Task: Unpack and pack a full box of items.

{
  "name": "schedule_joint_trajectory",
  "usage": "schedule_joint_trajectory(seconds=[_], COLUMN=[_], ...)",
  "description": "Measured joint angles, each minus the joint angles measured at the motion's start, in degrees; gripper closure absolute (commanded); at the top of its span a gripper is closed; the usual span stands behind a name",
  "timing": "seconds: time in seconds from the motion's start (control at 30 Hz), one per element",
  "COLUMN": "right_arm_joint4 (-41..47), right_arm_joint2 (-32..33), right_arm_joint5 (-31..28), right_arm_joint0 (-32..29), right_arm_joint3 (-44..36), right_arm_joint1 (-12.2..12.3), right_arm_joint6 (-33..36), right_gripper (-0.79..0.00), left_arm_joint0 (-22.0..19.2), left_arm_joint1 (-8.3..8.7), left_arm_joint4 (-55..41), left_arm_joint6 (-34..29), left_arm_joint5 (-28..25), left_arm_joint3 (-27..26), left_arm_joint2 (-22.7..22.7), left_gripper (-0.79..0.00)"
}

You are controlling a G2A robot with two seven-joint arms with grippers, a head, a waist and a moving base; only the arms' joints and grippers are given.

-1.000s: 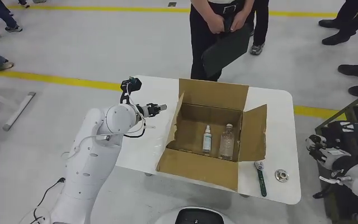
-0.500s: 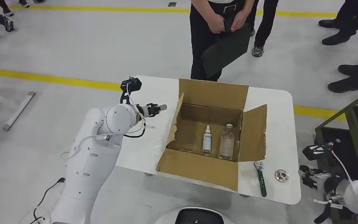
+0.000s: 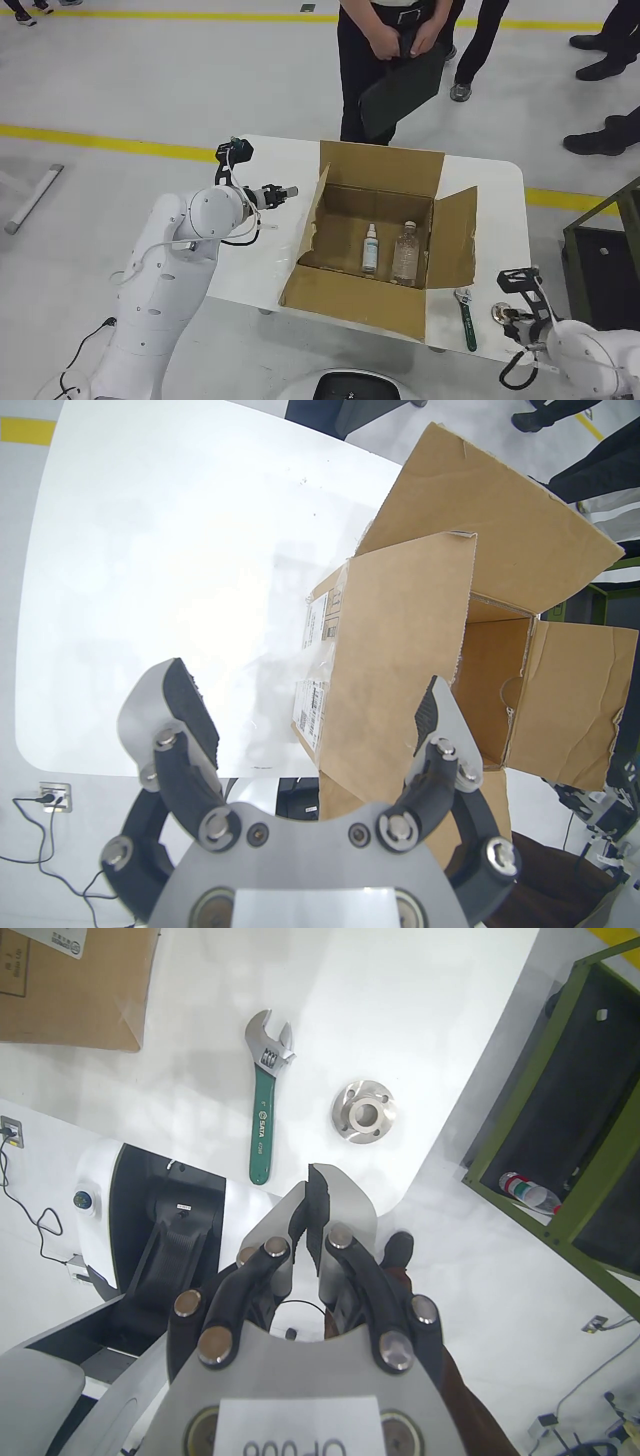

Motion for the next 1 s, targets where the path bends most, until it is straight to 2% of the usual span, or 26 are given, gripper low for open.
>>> schedule_joint_trajectory(seconds=[0.23, 0.3, 0.63, 0.67, 1.0], right_arm_joint4=[-3.81, -4.80, -4.95, -4.95, -7.63], right_arm_joint2=[-8.33, -10.03, -10.80, -10.80, -13.76], right_arm_joint5=[3.86, 4.55, 4.45, 4.45, 6.32], right_arm_joint0=[5.35, 6.62, 7.12, 7.12, 8.21], right_arm_joint3=[6.21, 7.61, 8.03, 8.03, 11.32], right_arm_joint1=[-0.25, -0.31, -0.33, -0.33, -0.57], right_arm_joint6=[-0.76, -0.80, -0.58, -0.58, -4.05], right_gripper=[0.000, -0.369, -0.369, -0.785, -0.785], left_arm_joint0=[0.00, 0.00, 0.00, 0.00, 0.00], left_arm_joint1=[0.00, 0.00, 0.00, 0.00, 0.00], left_arm_joint4=[0.00, 0.00, 0.00, 0.00, 0.00], left_arm_joint6=[0.00, 0.00, 0.00, 0.00, 0.00], left_arm_joint5=[0.00, 0.00, 0.00, 0.00, 0.00], left_arm_joint3=[0.00, 0.00, 0.00, 0.00, 0.00], left_arm_joint2=[0.00, 0.00, 0.00, 0.00, 0.00], left_gripper=[-0.785, -0.785, -0.785, -0.785, -0.785])
